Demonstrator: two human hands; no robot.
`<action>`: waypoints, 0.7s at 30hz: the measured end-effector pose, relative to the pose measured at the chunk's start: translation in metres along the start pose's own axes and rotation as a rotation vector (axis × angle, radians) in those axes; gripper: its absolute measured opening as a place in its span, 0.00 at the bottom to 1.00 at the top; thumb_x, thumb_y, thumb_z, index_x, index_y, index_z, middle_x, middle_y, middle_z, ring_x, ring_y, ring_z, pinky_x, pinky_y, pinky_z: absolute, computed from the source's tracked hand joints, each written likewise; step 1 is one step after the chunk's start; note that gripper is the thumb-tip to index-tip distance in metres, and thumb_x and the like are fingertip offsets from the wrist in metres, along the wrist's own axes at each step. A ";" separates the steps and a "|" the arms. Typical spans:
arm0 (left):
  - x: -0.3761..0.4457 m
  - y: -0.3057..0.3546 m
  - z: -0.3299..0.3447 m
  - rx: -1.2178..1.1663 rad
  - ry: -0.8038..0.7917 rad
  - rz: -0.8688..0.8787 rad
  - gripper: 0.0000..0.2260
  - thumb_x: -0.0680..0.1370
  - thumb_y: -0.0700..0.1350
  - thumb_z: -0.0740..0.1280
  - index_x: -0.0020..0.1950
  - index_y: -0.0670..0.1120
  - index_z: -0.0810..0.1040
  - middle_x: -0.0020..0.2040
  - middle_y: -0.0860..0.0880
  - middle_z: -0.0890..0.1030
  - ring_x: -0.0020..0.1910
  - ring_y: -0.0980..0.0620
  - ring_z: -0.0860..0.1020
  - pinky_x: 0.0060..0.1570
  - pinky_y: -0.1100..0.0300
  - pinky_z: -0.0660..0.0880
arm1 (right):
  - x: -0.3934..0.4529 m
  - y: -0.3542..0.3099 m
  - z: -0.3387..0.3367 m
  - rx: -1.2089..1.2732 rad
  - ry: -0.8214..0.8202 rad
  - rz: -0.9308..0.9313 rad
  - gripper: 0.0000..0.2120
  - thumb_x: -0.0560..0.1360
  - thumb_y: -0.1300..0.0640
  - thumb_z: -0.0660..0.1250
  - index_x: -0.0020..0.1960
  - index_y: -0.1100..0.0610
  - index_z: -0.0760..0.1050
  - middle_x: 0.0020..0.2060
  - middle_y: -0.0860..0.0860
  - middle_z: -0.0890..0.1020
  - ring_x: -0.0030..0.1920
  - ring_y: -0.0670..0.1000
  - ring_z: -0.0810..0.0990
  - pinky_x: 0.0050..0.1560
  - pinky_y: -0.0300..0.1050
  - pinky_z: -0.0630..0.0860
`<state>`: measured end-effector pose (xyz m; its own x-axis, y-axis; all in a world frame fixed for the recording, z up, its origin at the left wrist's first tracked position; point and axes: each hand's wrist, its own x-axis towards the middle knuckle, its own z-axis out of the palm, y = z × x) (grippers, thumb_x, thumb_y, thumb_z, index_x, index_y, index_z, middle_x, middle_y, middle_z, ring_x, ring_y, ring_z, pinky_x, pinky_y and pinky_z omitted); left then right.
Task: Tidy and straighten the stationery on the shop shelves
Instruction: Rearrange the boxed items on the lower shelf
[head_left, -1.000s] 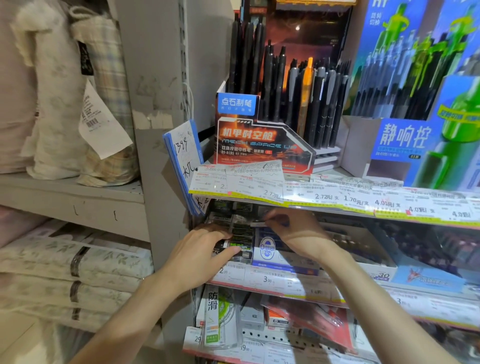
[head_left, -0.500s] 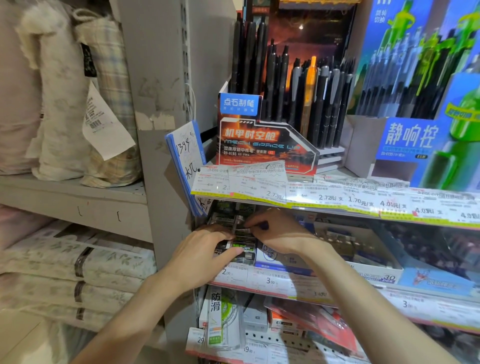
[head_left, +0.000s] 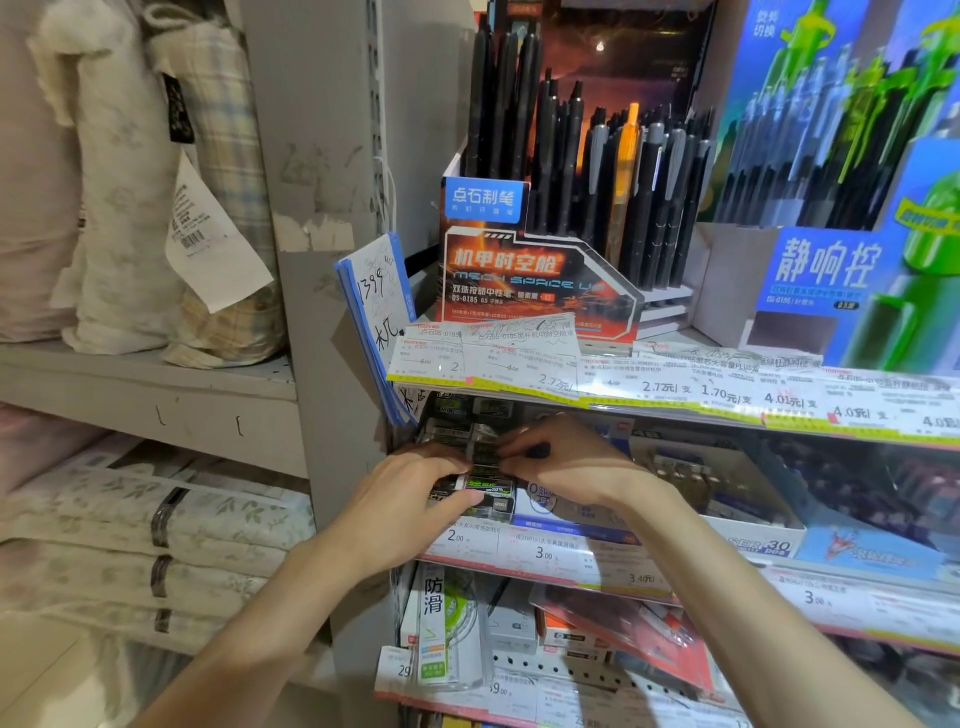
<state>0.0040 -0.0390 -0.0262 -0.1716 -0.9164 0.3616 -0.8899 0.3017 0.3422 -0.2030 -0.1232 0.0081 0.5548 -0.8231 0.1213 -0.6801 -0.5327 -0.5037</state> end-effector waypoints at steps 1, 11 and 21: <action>0.000 0.000 0.000 0.000 -0.001 -0.004 0.23 0.78 0.64 0.62 0.65 0.51 0.79 0.64 0.56 0.80 0.63 0.55 0.77 0.63 0.58 0.72 | 0.000 0.000 0.001 0.000 0.009 0.003 0.13 0.77 0.50 0.69 0.59 0.50 0.84 0.64 0.44 0.80 0.64 0.44 0.76 0.69 0.46 0.71; -0.008 0.008 0.000 -0.046 0.071 -0.035 0.20 0.79 0.59 0.64 0.68 0.54 0.76 0.62 0.53 0.79 0.61 0.53 0.74 0.60 0.60 0.70 | -0.019 -0.003 0.015 0.048 0.214 0.032 0.15 0.77 0.45 0.66 0.63 0.44 0.78 0.60 0.45 0.81 0.59 0.48 0.80 0.61 0.51 0.77; -0.019 0.014 0.010 -0.263 0.227 0.059 0.12 0.78 0.51 0.69 0.60 0.53 0.81 0.52 0.56 0.76 0.57 0.56 0.72 0.57 0.60 0.70 | -0.085 -0.009 0.024 -0.144 0.582 0.091 0.11 0.77 0.52 0.67 0.59 0.52 0.81 0.53 0.49 0.84 0.54 0.51 0.81 0.53 0.43 0.74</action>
<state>-0.0090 -0.0205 -0.0369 -0.0953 -0.8223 0.5610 -0.7367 0.4373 0.5158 -0.2323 -0.0439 -0.0187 0.1659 -0.8172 0.5520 -0.7928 -0.4434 -0.4181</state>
